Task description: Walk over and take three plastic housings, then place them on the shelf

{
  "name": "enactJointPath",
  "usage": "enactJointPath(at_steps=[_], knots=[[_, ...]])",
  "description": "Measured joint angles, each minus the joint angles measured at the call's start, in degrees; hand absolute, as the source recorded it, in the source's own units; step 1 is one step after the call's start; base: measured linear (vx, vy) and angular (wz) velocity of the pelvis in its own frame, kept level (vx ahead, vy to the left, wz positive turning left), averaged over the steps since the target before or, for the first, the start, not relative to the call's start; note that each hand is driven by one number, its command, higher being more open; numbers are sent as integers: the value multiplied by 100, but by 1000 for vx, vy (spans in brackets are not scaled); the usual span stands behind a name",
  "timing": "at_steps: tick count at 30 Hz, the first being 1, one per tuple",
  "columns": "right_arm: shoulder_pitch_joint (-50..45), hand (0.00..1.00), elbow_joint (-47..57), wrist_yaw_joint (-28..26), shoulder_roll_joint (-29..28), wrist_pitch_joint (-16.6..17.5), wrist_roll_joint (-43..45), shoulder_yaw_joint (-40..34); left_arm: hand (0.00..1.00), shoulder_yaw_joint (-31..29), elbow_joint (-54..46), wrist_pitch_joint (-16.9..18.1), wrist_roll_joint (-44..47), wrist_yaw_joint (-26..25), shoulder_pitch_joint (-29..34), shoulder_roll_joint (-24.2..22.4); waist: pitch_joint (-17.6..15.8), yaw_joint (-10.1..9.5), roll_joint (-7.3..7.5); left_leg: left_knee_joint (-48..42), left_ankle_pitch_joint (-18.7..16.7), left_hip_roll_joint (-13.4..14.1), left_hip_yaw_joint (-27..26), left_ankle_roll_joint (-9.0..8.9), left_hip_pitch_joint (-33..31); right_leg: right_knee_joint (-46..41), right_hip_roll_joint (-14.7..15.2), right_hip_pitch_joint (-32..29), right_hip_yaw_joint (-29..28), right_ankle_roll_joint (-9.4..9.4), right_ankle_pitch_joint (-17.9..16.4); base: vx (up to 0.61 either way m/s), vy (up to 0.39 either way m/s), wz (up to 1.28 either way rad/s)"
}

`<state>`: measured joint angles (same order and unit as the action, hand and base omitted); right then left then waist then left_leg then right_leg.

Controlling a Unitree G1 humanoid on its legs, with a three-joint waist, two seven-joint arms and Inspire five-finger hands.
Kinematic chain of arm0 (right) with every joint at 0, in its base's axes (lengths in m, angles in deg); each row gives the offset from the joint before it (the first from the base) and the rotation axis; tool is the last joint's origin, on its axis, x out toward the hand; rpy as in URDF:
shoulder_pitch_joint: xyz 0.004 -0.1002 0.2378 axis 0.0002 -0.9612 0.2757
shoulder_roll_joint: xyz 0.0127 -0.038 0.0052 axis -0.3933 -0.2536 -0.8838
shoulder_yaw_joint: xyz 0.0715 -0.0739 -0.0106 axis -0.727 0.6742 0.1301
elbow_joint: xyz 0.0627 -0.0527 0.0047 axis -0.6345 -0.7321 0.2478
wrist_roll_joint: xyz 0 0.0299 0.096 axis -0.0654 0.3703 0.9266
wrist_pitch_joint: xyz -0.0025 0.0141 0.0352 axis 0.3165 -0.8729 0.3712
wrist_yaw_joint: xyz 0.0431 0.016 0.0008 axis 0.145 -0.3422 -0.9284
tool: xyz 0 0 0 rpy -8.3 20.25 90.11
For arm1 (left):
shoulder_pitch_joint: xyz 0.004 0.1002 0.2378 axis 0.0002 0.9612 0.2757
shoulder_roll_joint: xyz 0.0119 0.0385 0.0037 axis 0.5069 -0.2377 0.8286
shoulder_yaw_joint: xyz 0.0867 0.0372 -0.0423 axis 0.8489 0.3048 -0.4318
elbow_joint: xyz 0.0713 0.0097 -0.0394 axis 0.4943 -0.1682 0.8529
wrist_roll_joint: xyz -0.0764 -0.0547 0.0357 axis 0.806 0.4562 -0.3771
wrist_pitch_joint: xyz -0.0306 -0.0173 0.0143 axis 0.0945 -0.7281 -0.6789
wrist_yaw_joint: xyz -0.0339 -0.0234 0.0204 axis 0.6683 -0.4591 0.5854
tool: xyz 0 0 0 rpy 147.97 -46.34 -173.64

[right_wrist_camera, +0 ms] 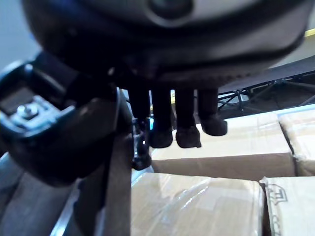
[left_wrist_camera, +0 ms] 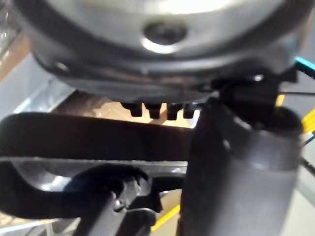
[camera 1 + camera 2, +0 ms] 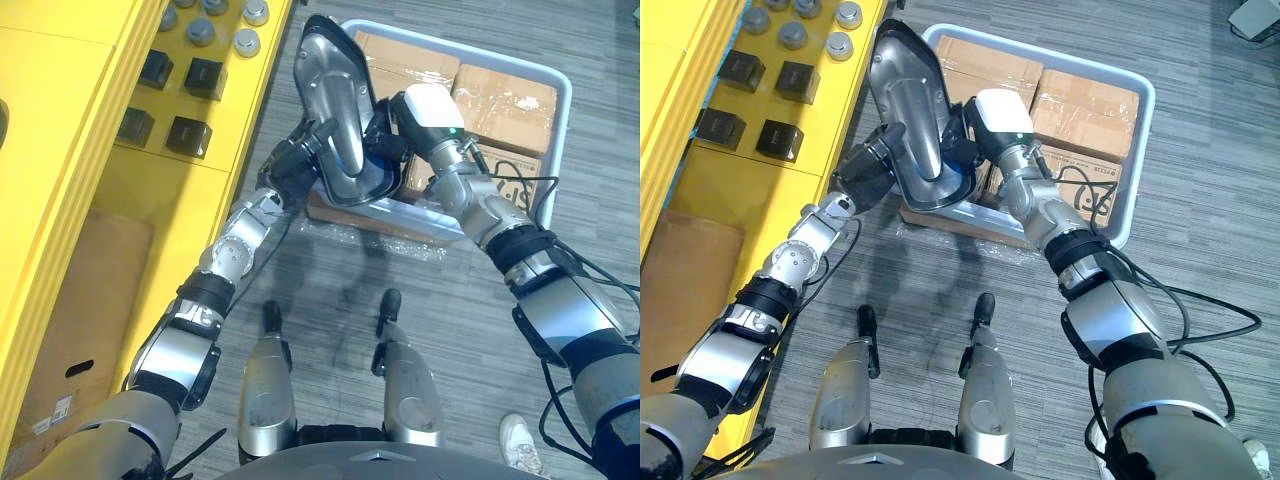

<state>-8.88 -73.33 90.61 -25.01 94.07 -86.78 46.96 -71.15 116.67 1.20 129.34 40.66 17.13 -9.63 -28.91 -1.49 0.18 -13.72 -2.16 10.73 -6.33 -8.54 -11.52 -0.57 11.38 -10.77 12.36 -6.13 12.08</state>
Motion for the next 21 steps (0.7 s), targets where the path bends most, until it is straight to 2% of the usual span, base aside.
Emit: enactJointPath(at_steps=[4, 6, 7, 9, 15, 17, 19, 21], knots=[[-11, 0, 14, 1, -22, 156, 32, -1, 100, 89, 0, -170, -790, -266, -8, 14, 0, 3, 2, -8, 0, -2, 7, 0, 0, 0, -1, 4, -2, 2, 2, 0, 0, 0], [-55, 0, 66, 1, -11, 158, 55, -2, 100, 144, -1, -312, -1521, -491, -50, 66, 0, 4, 2, -16, -1, -2, 7, 0, 0, 0, -2, 5, -6, 5, 4, 0, 0, 0], [-92, 0, 131, 1, 6, 158, 66, -2, 0, 146, -1, -359, -1679, -542, -57, 74, 0, 4, 2, -16, -1, -2, 7, 0, 0, 0, -2, 5, -6, 5, 4, 0, 0, 0], [-144, 0, 254, 0, 17, 158, 97, -2, 0, 219, -1, -439, -2101, -682, -65, 155, -1, 23, 3, -21, -2, -2, 6, 0, 1, 0, -5, 5, -10, 9, 7, 0, 0, 0], [-341, 0, 628, -2, 70, 148, 280, -103, 0, 359, -41, -339, -2072, -1052, -84, 172, -1, 25, 4, -43, -6, -2, 10, -3, 2, 0, -8, 12, -14, 17, 14, 0, 0, 0], [-522, 0, 796, -1, 44, 133, 389, -275, 0, 383, -70, -138, -1922, -1254, -82, 131, -2, 21, 5, -52, -8, -2, 15, -4, 9, 0, -8, 27, -11, 18, 14, 0, 0, 0], [-912, 0, 1126, 11, -51, 9, 568, -522, 0, 373, -130, 274, -1523, -1459, -62, 27, -6, 17, 13, -59, -23, -2, 24, -4, 77, 5, -9, 102, -6, 18, 14, 0, 0, 0], [-1367, 0, 1509, 104, -206, -37, 728, -784, 0, 370, -343, 484, -1340, -1572, 63, -25, -5, 24, 17, -79, -75, -2, 14, -6, 186, 85, -16, 245, -6, 18, 14, 7, 11, -2]])
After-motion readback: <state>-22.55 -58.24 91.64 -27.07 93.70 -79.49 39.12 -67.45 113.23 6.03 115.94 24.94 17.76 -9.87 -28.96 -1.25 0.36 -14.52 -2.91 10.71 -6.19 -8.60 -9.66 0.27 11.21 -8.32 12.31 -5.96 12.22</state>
